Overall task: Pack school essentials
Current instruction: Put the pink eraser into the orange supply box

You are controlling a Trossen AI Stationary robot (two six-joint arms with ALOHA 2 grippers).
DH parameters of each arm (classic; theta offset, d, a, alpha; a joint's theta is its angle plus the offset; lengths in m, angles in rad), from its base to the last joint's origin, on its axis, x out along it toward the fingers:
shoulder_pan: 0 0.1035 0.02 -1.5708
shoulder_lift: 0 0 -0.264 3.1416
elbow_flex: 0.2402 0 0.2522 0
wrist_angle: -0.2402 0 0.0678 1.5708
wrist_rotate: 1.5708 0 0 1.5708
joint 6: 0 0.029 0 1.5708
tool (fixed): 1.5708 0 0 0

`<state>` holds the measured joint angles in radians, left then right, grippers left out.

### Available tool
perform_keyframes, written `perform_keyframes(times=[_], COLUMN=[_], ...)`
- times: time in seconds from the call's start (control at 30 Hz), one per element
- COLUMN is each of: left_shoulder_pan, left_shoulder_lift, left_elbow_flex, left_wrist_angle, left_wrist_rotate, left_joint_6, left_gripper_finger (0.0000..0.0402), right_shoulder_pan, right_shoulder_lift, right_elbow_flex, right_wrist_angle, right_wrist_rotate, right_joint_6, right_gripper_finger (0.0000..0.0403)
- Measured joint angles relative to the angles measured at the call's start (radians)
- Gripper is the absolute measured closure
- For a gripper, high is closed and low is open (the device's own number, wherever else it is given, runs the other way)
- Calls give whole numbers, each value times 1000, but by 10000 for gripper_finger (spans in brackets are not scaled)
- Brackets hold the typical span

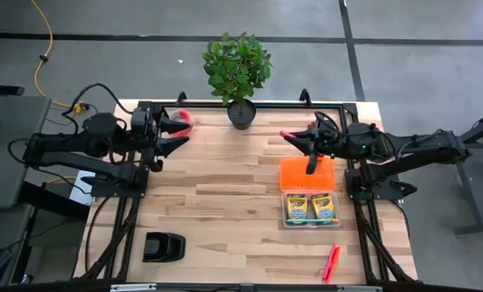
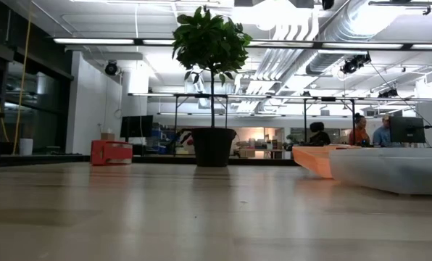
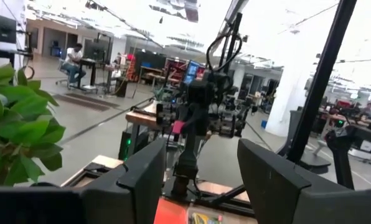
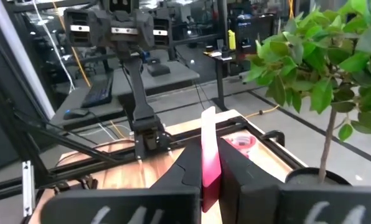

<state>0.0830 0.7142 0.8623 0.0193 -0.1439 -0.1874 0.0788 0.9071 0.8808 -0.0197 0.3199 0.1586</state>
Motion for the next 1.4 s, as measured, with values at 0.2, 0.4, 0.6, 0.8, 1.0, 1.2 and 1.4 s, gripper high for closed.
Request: perform_keyframes(times=[0.2, 0.4, 0.6, 0.8, 1.0, 1.2, 1.4], left_shoulder_pan=[0, 0, 0, 0, 0, 1, 1], left_shoulder_lift=[9, 9, 9, 9, 9, 9, 9], left_elbow_flex=[-1, -1, -1, -1, -1, -1, -1], left_wrist_angle=[0, 0, 0, 0, -3, -4, -5], left_wrist_rotate=[4, 5, 5, 1, -4, -8, -29], left_joint_6=[-1, -3, -1, 0, -1, -1, 3], left_gripper_finger=[213, 213, 213, 213, 213, 213, 213], right_shoulder_pan=[0, 0, -6, -8, 24, 60, 91], right_shoulder_lift=[1, 2, 6, 112, 212, 293, 422], right_elbow_flex=[14, 14, 43, 174, 70, -58, -85], right_wrist_angle=[-11, -28, -206, -876, -1135, -974, -867], right_wrist_rotate=[-24, -83, -113, -326, -672, -810, -827], right_joint_6=[-1, 1, 90, 267, 289, 262, 241], right_gripper_finger=[403, 403, 403, 403, 403, 403, 403])
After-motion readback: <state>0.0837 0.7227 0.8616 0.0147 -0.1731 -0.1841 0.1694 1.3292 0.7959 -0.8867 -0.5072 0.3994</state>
